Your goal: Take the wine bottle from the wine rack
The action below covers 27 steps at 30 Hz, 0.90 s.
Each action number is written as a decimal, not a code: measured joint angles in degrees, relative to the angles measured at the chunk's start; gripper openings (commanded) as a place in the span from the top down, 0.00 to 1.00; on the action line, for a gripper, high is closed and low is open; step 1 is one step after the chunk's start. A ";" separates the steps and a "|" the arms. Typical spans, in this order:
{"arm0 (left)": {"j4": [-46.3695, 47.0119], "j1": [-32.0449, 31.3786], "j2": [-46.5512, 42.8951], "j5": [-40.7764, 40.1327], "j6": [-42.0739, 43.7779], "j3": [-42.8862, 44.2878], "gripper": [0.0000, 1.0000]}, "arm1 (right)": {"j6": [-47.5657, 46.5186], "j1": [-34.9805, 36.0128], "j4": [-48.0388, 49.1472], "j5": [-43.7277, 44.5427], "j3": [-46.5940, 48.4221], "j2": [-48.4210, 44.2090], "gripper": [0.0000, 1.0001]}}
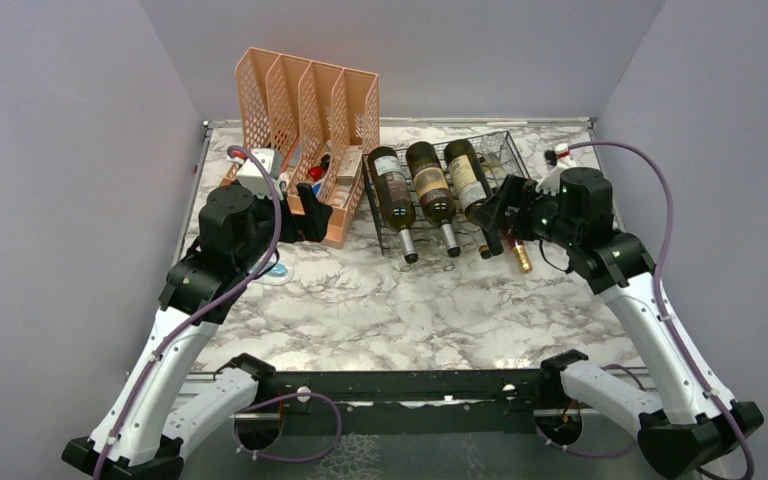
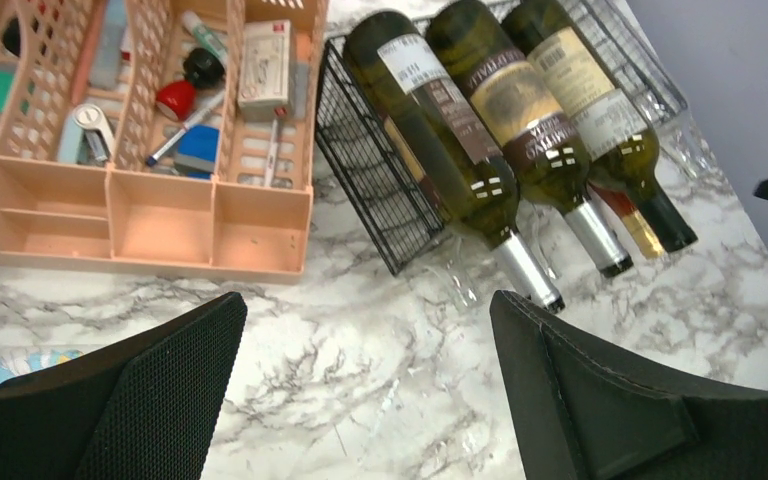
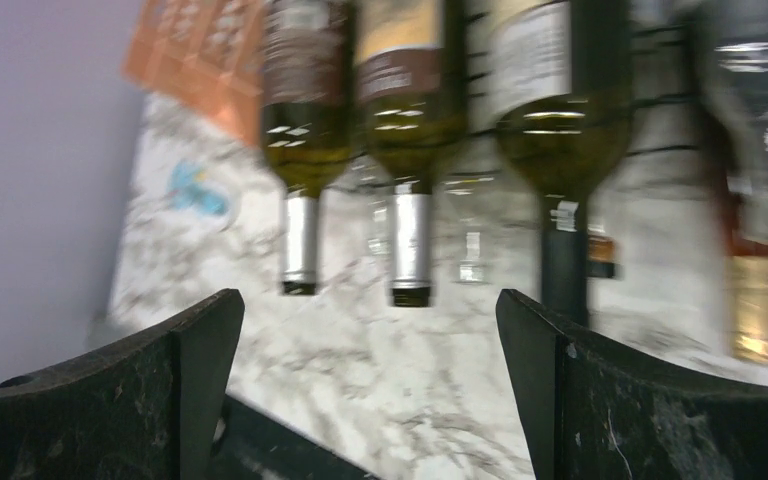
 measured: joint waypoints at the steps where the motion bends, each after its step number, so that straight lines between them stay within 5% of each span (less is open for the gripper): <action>1: -0.63 0.00 -0.07 1.01 -0.31 -0.33 0.01 | 0.28 0.00 1.44 -3.34 -0.98 0.46 0.01; 6: -2.27 0.07 -0.98 5.14 -1.25 -3.48 0.01 | 1.22 0.79 9.62 -18.23 -5.11 2.75 0.01; 12: -4.44 0.07 -1.44 7.19 -2.14 -6.32 0.01 | 0.83 11.08 12.81 -19.87 -4.11 7.41 0.01; 20: -4.48 0.11 -0.17 8.87 -2.78 -6.34 0.01 | -2.49 24.48 11.15 -3.80 -0.74 17.79 0.00; 27: -4.48 0.11 -0.15 9.18 -3.17 -6.34 0.01 | -4.52 28.46 10.75 8.72 -0.74 22.08 0.18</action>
